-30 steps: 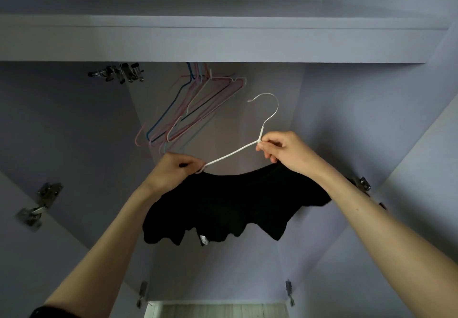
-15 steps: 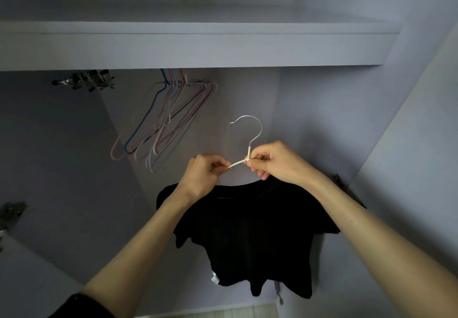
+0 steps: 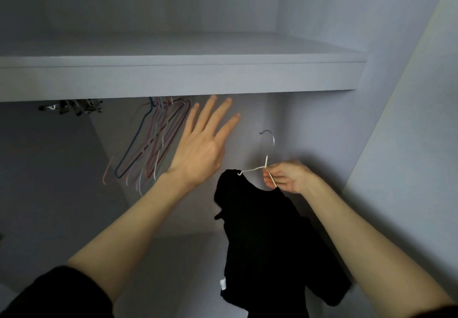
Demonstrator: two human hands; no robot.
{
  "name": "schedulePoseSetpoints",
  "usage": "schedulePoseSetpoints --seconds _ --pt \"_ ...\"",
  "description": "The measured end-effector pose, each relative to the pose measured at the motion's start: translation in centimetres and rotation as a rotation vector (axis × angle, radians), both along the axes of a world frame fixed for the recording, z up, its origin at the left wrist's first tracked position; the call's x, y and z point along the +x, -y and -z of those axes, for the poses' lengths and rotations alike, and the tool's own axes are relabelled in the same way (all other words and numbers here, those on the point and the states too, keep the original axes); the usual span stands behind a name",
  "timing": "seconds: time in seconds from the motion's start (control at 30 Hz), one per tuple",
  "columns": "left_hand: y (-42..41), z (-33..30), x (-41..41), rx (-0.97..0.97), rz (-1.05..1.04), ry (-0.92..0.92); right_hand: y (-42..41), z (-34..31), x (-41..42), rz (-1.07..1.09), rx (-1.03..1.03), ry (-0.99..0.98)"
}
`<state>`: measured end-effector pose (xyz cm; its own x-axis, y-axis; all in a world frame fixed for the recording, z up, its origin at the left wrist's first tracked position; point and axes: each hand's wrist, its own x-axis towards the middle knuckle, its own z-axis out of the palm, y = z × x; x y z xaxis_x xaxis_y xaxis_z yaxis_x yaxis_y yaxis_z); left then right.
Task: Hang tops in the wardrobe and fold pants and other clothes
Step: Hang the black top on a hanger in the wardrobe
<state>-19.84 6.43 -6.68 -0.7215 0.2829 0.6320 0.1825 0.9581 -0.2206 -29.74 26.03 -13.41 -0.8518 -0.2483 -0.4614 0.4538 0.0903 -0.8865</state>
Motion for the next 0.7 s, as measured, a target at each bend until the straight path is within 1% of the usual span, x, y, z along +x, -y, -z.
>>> schedulePoseSetpoints --seconds 0.07,0.1,0.13,0.2,0.23,0.3,0.37,0.43,0.53,0.7 --pt "-0.5 -1.0 -0.6 -0.032 -0.109 0.034 0.1 -0.3 -1.0 0.022 -0.132 0.015" --pt "-0.6 -1.2 -0.7 -0.018 -0.122 0.022 0.2 -0.5 -1.4 0.03 -0.185 0.021" --pt "-0.7 -1.1 -0.6 -0.003 -0.091 -0.017 0.3 -0.6 -1.7 0.041 -0.237 0.026" --pt "-1.0 -1.0 -0.6 -0.012 0.013 -0.193 0.4 -1.0 -2.8 0.06 -0.325 0.026" --pt "-1.1 -1.1 -0.6 -0.029 0.032 -0.274 0.3 -1.1 -3.2 0.075 -0.364 0.019" --pt "-1.1 -1.9 -1.4 -0.065 -0.013 -0.36 0.4 -1.7 -4.7 0.107 -0.439 -0.011" --pt "-0.9 -2.6 -2.2 -0.077 -0.09 -0.346 0.5 -2.0 -5.6 0.121 -0.494 -0.028" --pt "-0.6 -2.6 -2.9 -0.102 -0.144 -0.312 0.7 -2.1 -6.4 0.127 -0.518 -0.038" --pt "-0.1 -2.0 -3.7 -0.136 -0.148 -0.338 0.8 -2.1 -7.5 0.146 -0.515 -0.091" --pt "0.1 -1.4 -4.5 -0.152 -0.18 -0.357 0.9 -2.5 -8.9 0.193 -0.452 -0.198"
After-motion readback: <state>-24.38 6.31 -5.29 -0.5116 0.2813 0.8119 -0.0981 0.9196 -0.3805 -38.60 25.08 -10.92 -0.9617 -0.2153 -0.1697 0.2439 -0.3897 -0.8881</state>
